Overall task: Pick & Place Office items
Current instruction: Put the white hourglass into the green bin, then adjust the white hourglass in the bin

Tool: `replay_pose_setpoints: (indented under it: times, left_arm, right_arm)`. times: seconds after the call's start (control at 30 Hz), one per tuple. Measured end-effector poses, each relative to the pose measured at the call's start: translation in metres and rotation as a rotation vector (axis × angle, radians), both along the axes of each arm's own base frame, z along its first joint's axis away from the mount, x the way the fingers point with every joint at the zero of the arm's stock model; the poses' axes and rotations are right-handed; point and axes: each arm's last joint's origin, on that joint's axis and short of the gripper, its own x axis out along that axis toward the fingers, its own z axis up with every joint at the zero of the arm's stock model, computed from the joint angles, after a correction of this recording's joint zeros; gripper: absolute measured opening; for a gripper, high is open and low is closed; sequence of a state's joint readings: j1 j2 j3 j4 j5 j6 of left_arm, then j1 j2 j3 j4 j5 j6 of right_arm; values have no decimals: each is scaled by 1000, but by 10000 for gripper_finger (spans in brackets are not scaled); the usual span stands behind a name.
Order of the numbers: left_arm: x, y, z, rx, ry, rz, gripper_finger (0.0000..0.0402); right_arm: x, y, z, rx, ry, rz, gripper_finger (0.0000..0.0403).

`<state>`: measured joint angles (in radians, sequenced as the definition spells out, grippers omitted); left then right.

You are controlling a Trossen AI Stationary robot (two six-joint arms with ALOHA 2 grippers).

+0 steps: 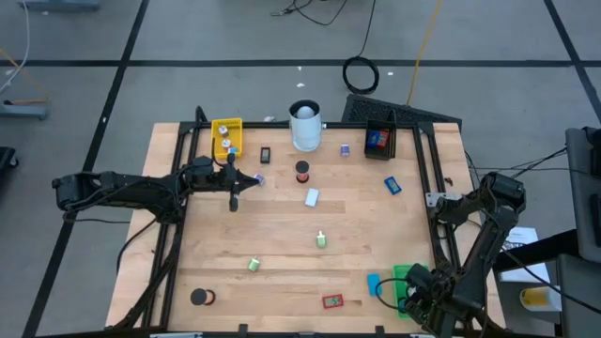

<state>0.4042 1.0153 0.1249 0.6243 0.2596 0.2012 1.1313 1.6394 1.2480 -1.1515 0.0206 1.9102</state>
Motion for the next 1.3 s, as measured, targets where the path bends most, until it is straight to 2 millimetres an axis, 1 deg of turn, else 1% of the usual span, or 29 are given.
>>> replay_pose_setpoints:
  times: [0.2,0.73,0.97,1.07,1.2,1.3]
  left_arm:
    - [0,0,0,0,0,0,31]
    - [0,0,0,6,1,-2,31]
    - [0,0,0,6,1,-2,31]
    - [0,0,0,6,1,-2,31]
    - [0,0,0,5,1,-2,31]
    - [0,0,0,5,1,-2,31]
  right_arm:
    - [-1,-1,3,12,-6,-14,239]
    - [-11,-23,35,64,-32,-107,240]
    - [-9,-26,37,69,-38,-107,240]
    - [-7,-30,38,50,-29,-100,239]
    - [2,-45,43,4,-47,-77,220]
    - [14,-55,45,-8,-57,-44,188]
